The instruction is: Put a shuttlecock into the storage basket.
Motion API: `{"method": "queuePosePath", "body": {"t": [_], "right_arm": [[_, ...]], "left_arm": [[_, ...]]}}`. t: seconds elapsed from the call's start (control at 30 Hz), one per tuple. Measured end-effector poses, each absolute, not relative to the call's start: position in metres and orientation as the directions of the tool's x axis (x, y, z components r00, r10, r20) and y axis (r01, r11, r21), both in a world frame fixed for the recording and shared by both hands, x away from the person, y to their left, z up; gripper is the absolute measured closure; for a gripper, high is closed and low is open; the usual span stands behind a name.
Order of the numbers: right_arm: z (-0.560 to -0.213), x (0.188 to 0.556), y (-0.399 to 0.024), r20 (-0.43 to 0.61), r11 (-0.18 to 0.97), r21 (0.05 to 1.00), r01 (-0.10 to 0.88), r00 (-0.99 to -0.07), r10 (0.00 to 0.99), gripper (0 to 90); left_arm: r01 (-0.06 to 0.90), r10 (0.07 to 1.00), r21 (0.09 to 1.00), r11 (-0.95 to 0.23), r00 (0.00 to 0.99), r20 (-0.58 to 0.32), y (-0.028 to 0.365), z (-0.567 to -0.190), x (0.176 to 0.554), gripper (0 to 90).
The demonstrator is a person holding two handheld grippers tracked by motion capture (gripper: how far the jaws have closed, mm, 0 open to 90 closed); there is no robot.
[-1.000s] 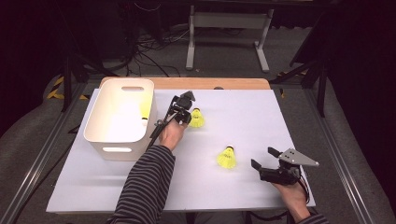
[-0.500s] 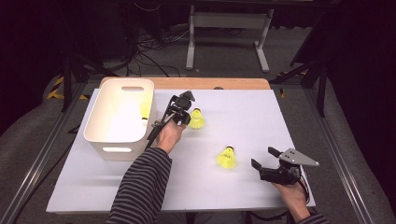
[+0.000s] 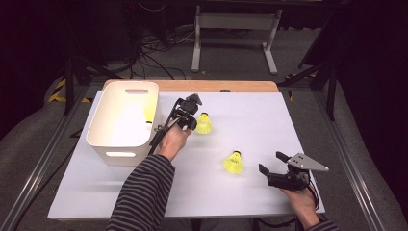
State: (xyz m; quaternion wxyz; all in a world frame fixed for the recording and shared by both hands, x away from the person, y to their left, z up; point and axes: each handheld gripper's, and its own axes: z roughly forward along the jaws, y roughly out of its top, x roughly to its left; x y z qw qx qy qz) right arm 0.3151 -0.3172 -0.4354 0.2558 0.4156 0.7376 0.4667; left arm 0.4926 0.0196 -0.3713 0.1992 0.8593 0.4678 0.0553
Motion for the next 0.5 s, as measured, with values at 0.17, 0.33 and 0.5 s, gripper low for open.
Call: {"method": "queuePosePath", "body": {"t": [0.17, 0.33, 0.5], "right_arm": [[-0.435, 0.315, -0.317, 0.009, 0.22, 0.901, 0.373, -0.523, 0.852, 16.2], [-0.436, 0.315, -0.317, 0.009, 0.22, 0.901, 0.375, -0.523, 0.852, 16.2], [-0.435, 0.315, -0.317, 0.01, 0.22, 0.9, 0.376, -0.523, 0.852, 16.2]], "left_arm": [[0.784, 0.827, 0.391, -0.483, 0.555, -0.093, 0.024, -0.366, 0.488, 90.0], [0.779, 0.821, 0.398, -0.485, 0.562, -0.099, 0.028, -0.36, 0.485, 90.0], [0.778, 0.821, 0.402, -0.483, 0.562, -0.102, 0.033, -0.353, 0.481, 90.0]]}}
